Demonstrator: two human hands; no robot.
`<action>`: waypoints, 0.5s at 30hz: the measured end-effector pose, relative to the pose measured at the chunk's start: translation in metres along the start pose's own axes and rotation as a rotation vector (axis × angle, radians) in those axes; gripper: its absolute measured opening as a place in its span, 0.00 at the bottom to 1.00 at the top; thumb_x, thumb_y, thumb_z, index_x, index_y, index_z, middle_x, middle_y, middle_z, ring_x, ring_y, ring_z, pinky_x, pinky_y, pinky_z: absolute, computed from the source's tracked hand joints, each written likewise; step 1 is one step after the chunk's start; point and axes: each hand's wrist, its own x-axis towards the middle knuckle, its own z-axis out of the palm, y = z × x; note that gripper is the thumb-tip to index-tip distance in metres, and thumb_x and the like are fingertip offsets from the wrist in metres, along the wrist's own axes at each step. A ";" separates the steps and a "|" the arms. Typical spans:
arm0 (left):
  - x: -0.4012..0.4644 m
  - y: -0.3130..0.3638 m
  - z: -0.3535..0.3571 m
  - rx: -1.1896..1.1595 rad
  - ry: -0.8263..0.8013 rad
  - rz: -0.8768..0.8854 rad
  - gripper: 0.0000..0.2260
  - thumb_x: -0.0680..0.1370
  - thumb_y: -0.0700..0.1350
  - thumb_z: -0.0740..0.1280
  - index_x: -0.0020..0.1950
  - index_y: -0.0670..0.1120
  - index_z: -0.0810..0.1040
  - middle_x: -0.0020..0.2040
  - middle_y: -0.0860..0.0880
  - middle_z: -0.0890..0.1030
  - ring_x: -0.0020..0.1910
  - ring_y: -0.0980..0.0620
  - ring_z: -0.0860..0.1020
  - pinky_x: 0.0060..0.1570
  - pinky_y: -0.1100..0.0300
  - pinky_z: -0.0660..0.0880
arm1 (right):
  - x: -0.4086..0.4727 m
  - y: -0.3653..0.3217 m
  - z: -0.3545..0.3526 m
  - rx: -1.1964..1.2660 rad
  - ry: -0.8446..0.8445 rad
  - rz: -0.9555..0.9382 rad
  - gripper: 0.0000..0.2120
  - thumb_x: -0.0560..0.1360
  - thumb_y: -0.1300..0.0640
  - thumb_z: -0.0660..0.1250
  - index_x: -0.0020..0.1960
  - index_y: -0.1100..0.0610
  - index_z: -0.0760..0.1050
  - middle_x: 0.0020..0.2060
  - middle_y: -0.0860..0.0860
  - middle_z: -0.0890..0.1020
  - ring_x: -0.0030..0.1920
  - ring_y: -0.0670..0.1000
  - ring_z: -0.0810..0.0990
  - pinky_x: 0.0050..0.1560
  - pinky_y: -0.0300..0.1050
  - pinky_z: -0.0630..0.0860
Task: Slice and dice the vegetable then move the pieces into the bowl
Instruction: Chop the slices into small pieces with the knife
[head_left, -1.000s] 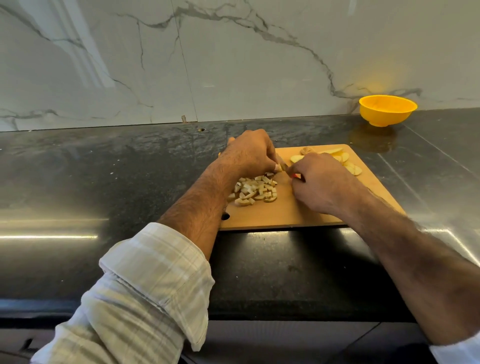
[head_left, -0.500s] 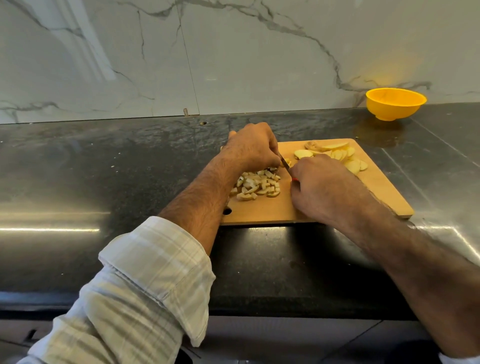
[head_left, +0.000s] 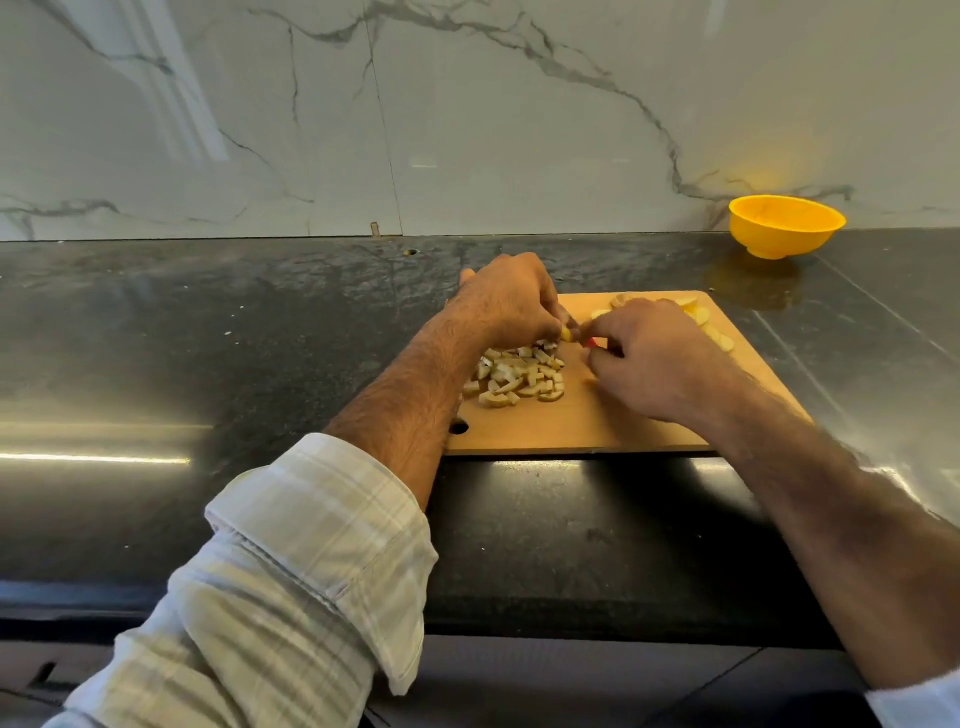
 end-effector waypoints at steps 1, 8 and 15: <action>0.000 -0.003 -0.002 -0.021 0.011 -0.001 0.02 0.75 0.48 0.78 0.42 0.53 0.88 0.40 0.59 0.85 0.52 0.57 0.80 0.72 0.36 0.65 | -0.003 0.003 -0.003 0.022 0.031 -0.005 0.15 0.81 0.50 0.67 0.66 0.50 0.83 0.51 0.47 0.83 0.47 0.48 0.78 0.47 0.46 0.78; 0.001 -0.023 -0.012 -0.148 0.132 -0.002 0.03 0.75 0.47 0.77 0.41 0.52 0.87 0.37 0.57 0.85 0.40 0.59 0.83 0.55 0.43 0.83 | -0.008 0.013 -0.005 -0.107 -0.025 0.044 0.15 0.80 0.49 0.67 0.64 0.49 0.83 0.53 0.49 0.82 0.47 0.51 0.77 0.45 0.46 0.78; 0.007 -0.034 -0.016 -0.112 0.231 -0.010 0.07 0.77 0.53 0.76 0.43 0.51 0.86 0.37 0.55 0.83 0.37 0.57 0.79 0.43 0.51 0.82 | -0.010 0.008 -0.004 0.011 -0.015 -0.013 0.18 0.81 0.49 0.67 0.70 0.45 0.80 0.46 0.42 0.80 0.48 0.47 0.76 0.48 0.44 0.75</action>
